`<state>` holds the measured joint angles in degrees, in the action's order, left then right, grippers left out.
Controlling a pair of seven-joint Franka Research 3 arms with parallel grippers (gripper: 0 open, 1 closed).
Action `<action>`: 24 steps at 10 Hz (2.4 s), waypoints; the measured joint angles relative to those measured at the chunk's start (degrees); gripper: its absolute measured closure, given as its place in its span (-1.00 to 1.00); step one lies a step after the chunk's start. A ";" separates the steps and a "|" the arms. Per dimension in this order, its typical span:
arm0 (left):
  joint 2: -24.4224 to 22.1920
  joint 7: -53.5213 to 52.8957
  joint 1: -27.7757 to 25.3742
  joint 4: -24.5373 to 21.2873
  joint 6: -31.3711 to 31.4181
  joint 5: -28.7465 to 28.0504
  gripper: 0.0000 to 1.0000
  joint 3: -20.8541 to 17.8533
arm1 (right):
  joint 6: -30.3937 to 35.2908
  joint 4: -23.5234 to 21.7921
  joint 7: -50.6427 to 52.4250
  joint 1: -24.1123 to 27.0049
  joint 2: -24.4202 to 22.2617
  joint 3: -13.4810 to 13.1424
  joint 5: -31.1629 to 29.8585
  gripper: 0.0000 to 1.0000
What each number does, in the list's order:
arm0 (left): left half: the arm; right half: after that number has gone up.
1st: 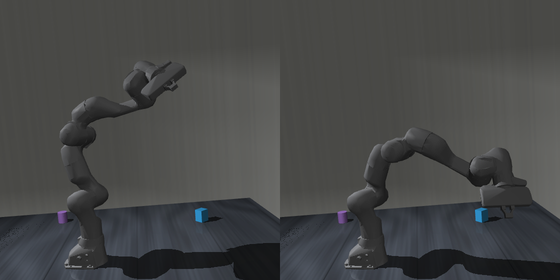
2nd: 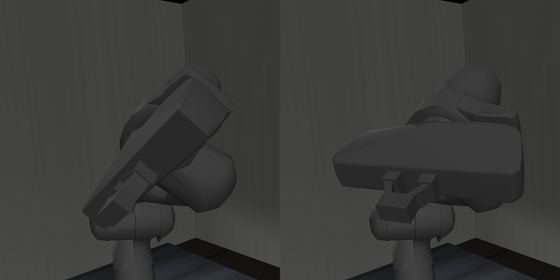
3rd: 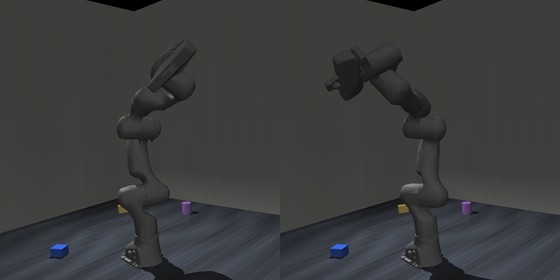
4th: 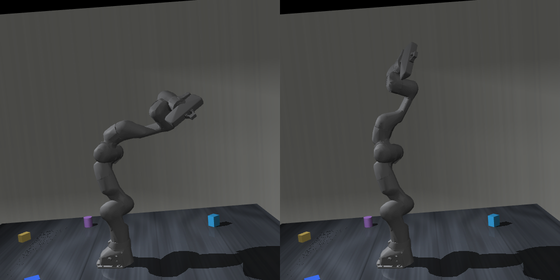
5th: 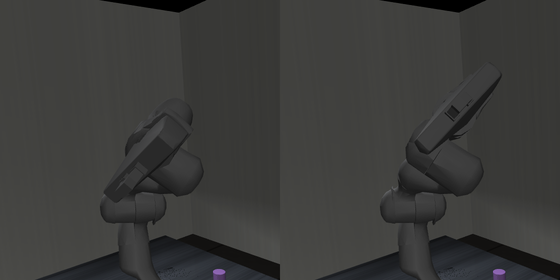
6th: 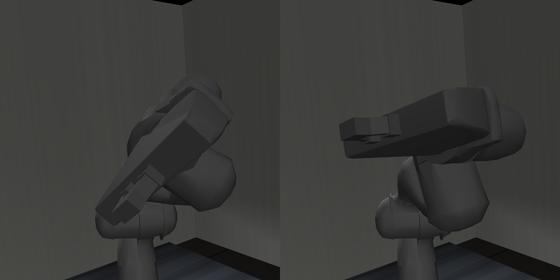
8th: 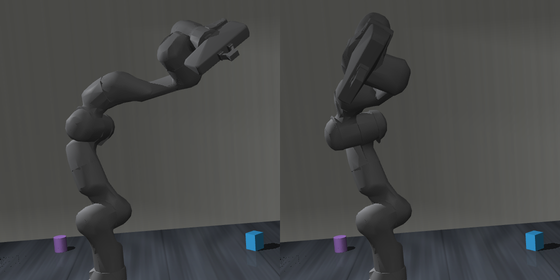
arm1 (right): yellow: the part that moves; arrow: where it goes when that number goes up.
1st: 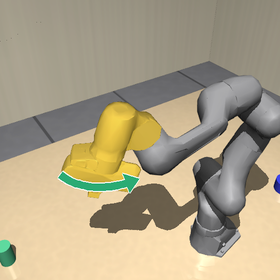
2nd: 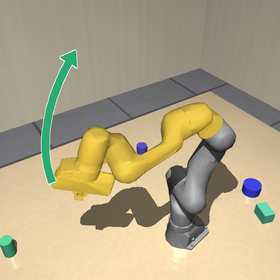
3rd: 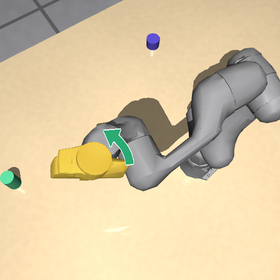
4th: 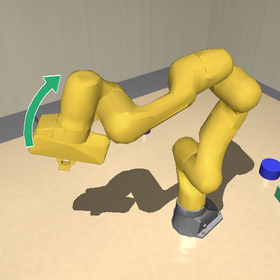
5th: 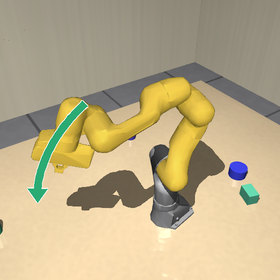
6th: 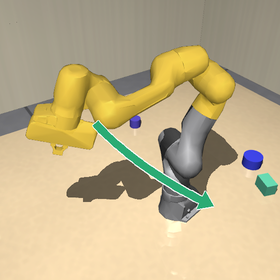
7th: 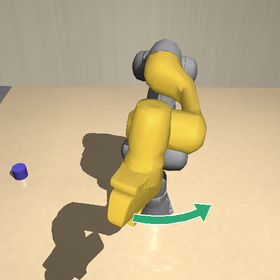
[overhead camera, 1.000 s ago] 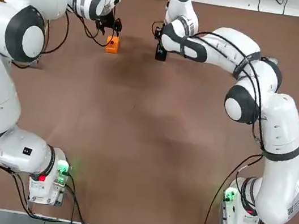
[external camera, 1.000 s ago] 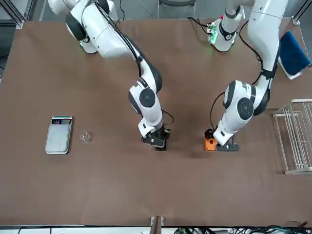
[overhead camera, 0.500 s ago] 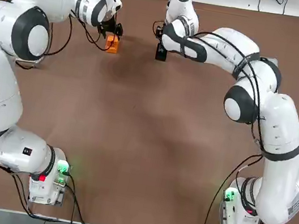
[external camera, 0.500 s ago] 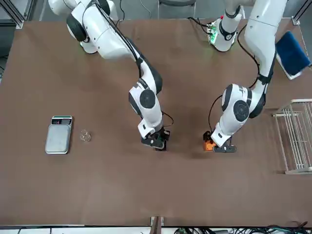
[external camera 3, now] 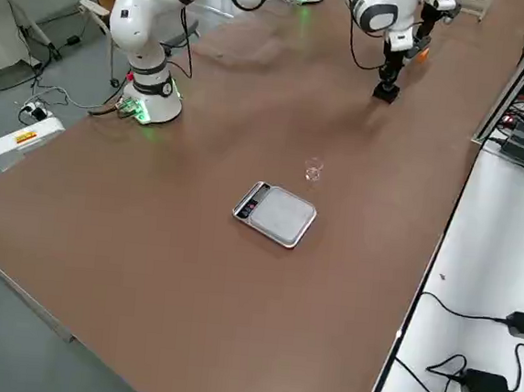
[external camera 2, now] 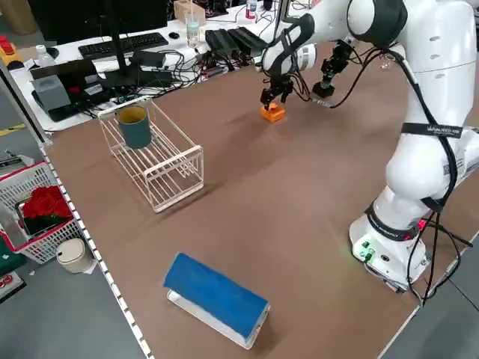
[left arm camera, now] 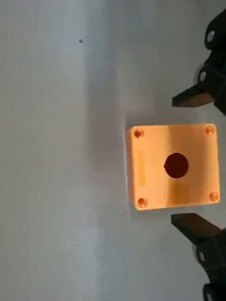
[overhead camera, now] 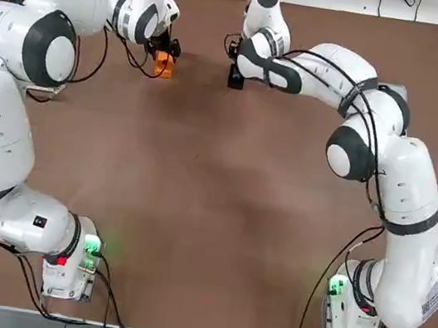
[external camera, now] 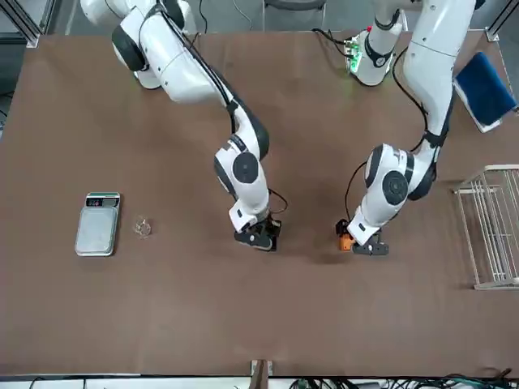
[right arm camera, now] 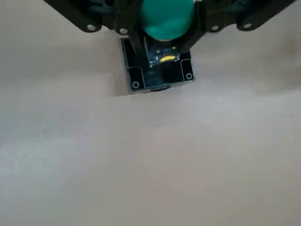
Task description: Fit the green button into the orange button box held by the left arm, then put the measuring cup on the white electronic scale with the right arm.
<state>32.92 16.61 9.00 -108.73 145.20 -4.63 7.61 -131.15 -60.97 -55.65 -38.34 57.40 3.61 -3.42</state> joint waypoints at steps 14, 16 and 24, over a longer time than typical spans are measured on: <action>1.84 1.64 -0.05 -0.01 1.33 -3.36 -0.60 -0.01 | -0.87 0.00 -1.59 -0.28 0.53 -0.02 -0.05 0.17; 1.85 1.64 -0.12 0.06 1.33 -3.37 -0.60 -0.01 | -1.86 0.01 -1.66 -0.30 0.91 -0.02 -0.05 0.15; -1.45 3.80 -0.46 8.38 -11.94 -3.45 -0.60 2.29 | -2.41 0.47 -2.10 -0.32 1.38 -0.03 -0.05 -0.25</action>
<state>31.47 20.41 8.54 -100.35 133.26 -8.08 9.90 -133.57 -60.50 -57.75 -38.67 58.78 3.58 -3.47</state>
